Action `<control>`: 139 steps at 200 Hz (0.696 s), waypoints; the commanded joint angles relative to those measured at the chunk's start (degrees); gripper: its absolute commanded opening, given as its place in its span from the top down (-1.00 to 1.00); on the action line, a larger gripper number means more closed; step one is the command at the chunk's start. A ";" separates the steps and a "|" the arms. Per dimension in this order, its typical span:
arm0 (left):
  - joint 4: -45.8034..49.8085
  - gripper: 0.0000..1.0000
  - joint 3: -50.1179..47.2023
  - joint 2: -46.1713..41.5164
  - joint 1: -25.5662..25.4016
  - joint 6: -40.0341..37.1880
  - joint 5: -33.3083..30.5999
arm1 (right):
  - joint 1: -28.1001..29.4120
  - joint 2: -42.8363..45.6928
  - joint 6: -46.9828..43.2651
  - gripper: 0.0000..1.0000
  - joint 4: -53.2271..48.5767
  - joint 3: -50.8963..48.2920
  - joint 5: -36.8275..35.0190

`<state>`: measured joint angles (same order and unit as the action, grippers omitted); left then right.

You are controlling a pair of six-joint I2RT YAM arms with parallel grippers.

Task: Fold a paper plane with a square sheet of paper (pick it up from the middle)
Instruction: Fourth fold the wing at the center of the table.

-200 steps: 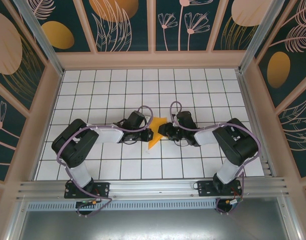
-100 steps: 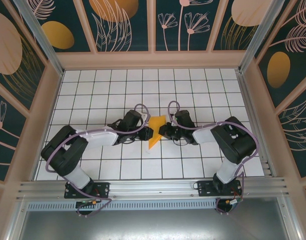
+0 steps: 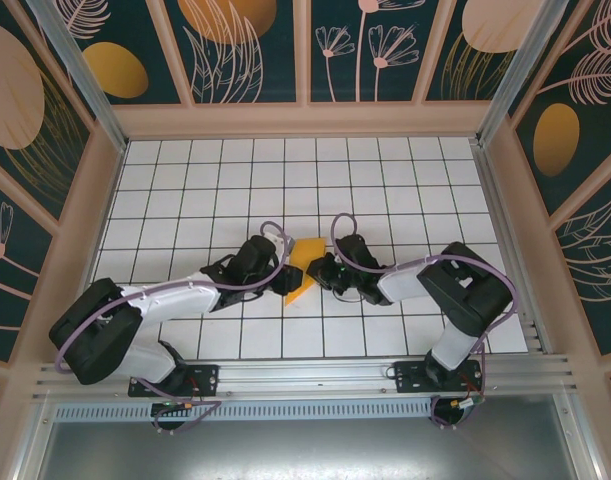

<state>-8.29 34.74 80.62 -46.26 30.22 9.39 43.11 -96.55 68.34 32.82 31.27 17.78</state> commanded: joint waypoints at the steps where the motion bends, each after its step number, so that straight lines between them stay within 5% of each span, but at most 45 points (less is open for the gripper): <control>1: 1.09 0.27 -0.40 0.39 -1.52 0.63 -2.11 | 0.13 1.78 1.30 0.62 -0.42 0.91 -2.40; 139: 4.12 0.12 3.38 7.71 -6.83 3.60 -11.86 | -2.50 1.40 -7.34 0.63 -3.55 3.88 5.44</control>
<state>-6.11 36.42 87.61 -52.31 32.77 -0.25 40.95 -96.09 62.41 29.67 33.69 21.78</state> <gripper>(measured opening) 0.436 0.189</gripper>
